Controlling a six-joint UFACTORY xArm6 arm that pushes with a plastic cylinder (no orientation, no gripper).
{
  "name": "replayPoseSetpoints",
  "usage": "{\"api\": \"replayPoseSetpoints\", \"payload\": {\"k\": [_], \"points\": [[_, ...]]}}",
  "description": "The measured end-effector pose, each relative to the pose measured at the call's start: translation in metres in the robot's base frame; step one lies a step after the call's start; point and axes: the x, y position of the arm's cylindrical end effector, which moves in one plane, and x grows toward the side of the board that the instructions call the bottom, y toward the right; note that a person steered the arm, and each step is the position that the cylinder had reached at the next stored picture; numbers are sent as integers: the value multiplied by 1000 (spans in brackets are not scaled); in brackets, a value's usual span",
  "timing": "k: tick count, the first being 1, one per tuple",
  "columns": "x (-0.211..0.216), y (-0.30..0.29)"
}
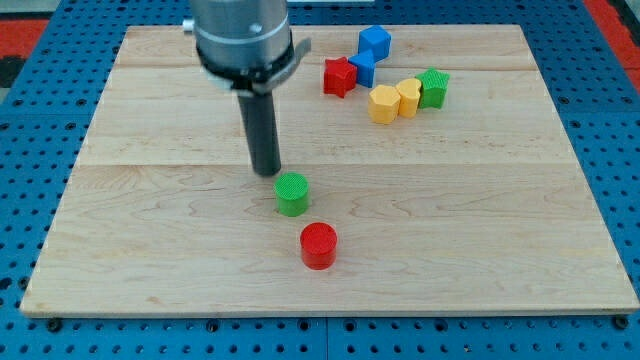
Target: Push the green star into the green circle
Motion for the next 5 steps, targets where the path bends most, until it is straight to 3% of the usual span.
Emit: {"api": "replayPoseSetpoints", "payload": {"k": [1,3,4,5], "points": [[9,33],[76,19],[25,65],[-19,195]]}}
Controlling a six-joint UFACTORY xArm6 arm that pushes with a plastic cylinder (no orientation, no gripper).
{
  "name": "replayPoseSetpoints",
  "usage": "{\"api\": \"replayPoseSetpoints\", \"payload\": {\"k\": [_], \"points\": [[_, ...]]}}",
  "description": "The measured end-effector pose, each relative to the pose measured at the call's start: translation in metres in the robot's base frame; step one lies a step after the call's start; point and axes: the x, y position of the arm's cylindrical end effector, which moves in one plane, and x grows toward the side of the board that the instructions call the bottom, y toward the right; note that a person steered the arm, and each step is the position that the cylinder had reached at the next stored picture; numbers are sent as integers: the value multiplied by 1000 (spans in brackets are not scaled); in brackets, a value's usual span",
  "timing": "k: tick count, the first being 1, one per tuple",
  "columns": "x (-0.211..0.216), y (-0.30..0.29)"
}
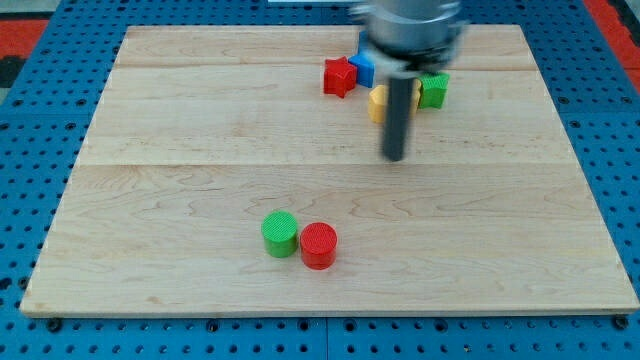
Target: Push the green star into the green circle
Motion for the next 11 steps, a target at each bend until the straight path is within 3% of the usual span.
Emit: {"api": "replayPoseSetpoints", "payload": {"k": [1,2,3,4,5,6,7,9,10,11], "points": [[-78,57],[-139,40],[-109,-8],[-39,-16],[-6,-11],[-44,17],[-16,51],[55,-30],[32,-47],[42,-90]]}}
